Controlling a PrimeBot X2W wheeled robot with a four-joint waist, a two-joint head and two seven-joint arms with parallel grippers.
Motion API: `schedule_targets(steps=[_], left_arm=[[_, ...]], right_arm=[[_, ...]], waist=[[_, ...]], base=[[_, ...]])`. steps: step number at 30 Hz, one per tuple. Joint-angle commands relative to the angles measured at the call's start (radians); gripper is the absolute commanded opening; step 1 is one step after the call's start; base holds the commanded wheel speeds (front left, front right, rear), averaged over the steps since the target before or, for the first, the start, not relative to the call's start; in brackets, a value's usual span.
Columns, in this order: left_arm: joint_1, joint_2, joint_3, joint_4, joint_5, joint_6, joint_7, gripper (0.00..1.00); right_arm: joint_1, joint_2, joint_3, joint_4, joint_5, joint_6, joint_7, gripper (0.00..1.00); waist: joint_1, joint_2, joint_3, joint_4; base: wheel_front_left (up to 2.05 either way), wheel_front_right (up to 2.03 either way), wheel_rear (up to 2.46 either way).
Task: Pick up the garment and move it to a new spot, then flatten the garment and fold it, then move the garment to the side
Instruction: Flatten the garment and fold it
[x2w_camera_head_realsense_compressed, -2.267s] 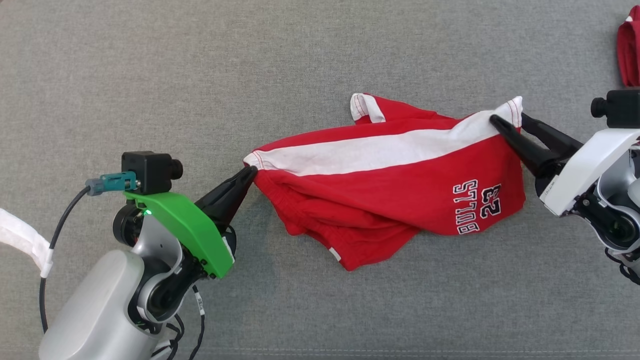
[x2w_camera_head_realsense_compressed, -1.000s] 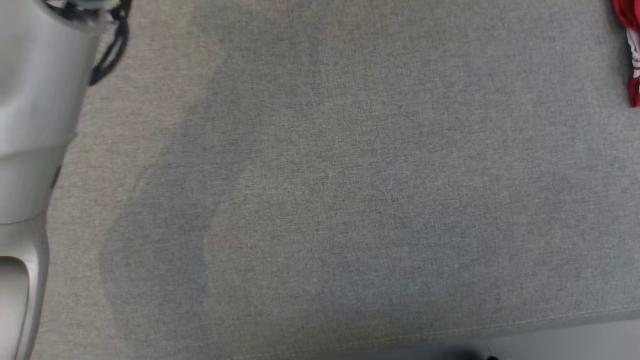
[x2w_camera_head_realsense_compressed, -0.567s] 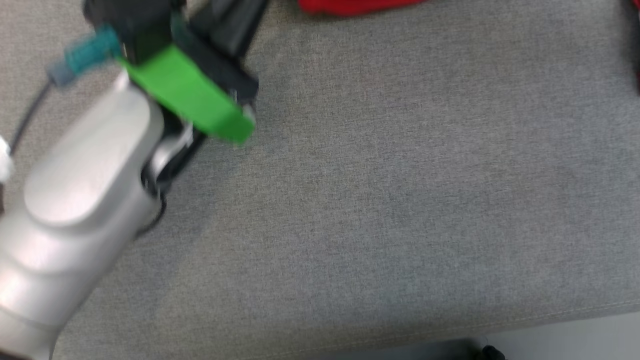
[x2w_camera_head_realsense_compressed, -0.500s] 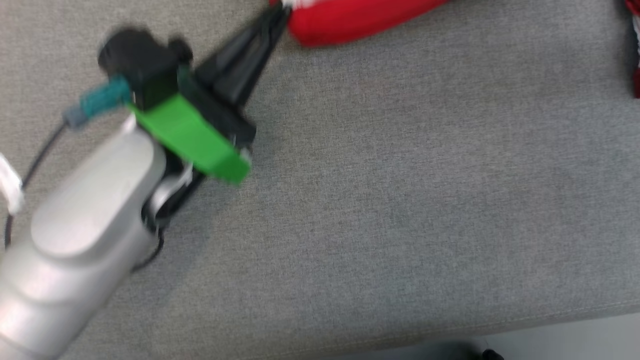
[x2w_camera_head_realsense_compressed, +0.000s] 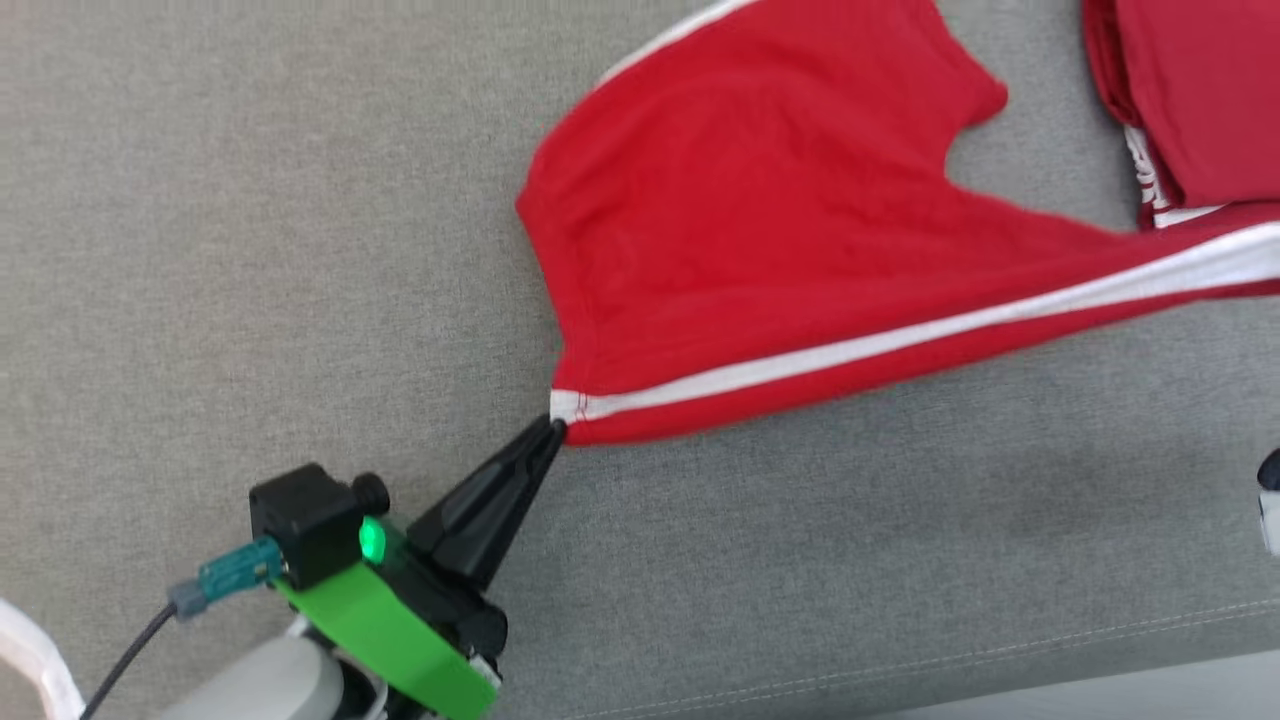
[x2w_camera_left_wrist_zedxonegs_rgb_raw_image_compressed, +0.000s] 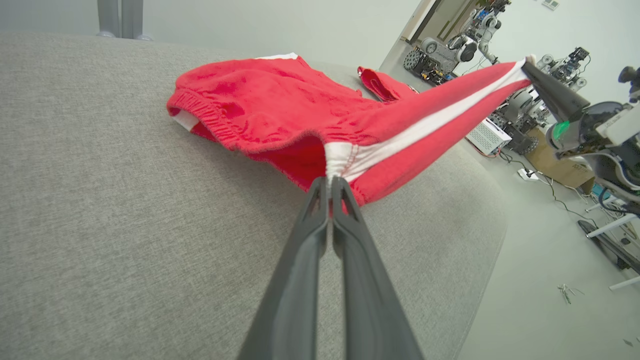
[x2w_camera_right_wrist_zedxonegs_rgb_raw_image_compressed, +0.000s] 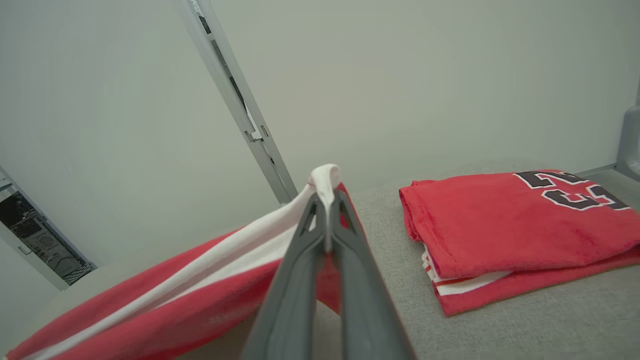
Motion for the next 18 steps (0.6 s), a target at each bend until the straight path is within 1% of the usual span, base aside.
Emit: schedule_targets(steps=[1,3,5,8,11,13,18], left_arm=[[0.036,0.02,0.005,-0.026,-0.021,0.02,-0.003,0.0],[0.057,0.03,0.008,-0.07,-0.037,0.04,0.005,0.0],[0.071,0.027,0.016,-0.1,-0.062,0.054,0.012,0.0],[0.054,0.016,0.026,-0.112,-0.091,0.06,0.029,0.0],[0.008,-0.007,0.036,-0.089,-0.116,0.055,0.059,0.0],[-0.019,-0.035,0.047,-0.066,-0.15,0.048,0.08,0.0],[-0.11,-0.082,0.081,0.015,-0.222,0.033,0.142,0.0]], right_arm=[[0.032,-0.001,-0.01,-0.012,-0.003,-0.003,-0.004,0.0],[0.065,-0.012,-0.006,-0.021,-0.024,-0.003,-0.004,0.0],[0.077,-0.027,0.004,-0.016,-0.048,-0.003,-0.004,0.0],[0.053,-0.055,0.022,0.018,-0.089,-0.003,-0.004,0.0],[-0.01,-0.087,0.061,0.078,-0.111,-0.003,-0.004,0.0],[-0.069,-0.107,0.088,0.128,-0.102,-0.003,0.004,0.0],[-0.242,-0.163,0.17,0.244,-0.09,-0.003,0.067,0.0]], waist=[[0.0,0.0,-0.037,-0.004],[0.0,0.0,-0.04,0.001],[0.0,0.0,-0.04,0.007],[0.0,0.0,-0.033,0.015],[0.0,0.0,-0.014,0.027],[0.0,0.0,0.003,0.037],[0.0,0.0,0.048,0.064]], base=[[0.0,0.0,0.0],[0.0,0.0,0.0],[0.0,0.0,0.0],[0.0,0.0,0.0],[0.0,0.0,0.0],[0.0,0.0,0.0],[0.0,0.0,0.0]])
